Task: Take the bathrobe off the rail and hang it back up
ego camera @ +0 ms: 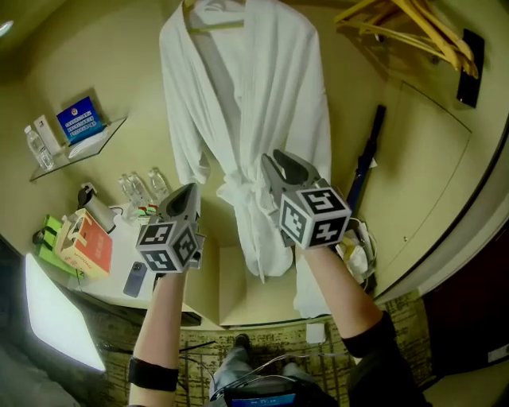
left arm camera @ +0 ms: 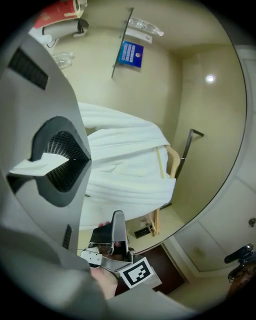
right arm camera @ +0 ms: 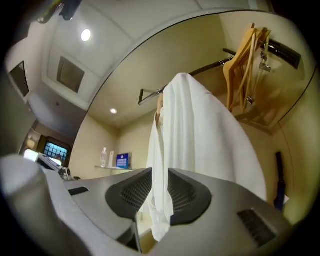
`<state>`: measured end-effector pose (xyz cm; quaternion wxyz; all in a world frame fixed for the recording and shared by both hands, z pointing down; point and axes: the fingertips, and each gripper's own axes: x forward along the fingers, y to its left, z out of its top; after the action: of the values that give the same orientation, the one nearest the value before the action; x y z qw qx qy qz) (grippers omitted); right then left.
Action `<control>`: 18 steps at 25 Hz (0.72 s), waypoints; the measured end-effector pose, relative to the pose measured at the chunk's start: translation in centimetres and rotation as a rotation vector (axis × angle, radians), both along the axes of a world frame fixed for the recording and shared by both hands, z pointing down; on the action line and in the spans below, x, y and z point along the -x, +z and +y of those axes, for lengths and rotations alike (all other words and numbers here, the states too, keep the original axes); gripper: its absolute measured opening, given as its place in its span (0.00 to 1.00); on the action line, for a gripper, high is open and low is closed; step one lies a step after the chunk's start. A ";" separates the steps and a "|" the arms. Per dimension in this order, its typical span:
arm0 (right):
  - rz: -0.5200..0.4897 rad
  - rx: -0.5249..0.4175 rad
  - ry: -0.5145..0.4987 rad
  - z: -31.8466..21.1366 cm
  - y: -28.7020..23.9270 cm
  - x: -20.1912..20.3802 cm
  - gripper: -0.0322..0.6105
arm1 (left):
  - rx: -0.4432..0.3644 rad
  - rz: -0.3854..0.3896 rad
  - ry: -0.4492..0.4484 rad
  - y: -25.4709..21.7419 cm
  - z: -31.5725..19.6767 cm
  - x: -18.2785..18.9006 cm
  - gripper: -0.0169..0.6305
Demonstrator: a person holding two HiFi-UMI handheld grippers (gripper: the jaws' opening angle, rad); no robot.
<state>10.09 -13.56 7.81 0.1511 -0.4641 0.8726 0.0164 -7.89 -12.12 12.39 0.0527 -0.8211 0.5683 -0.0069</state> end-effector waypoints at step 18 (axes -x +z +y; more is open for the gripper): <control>0.240 0.439 0.216 8.3 27.7 -3.1 0.14 | 0.252 -0.096 0.072 17.4 8.7 5.9 0.03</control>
<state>13.20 -5.26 35.50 -0.0600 -0.5711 0.8123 -0.1023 -13.78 -3.39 29.80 -0.0237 -0.8397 0.5300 -0.1157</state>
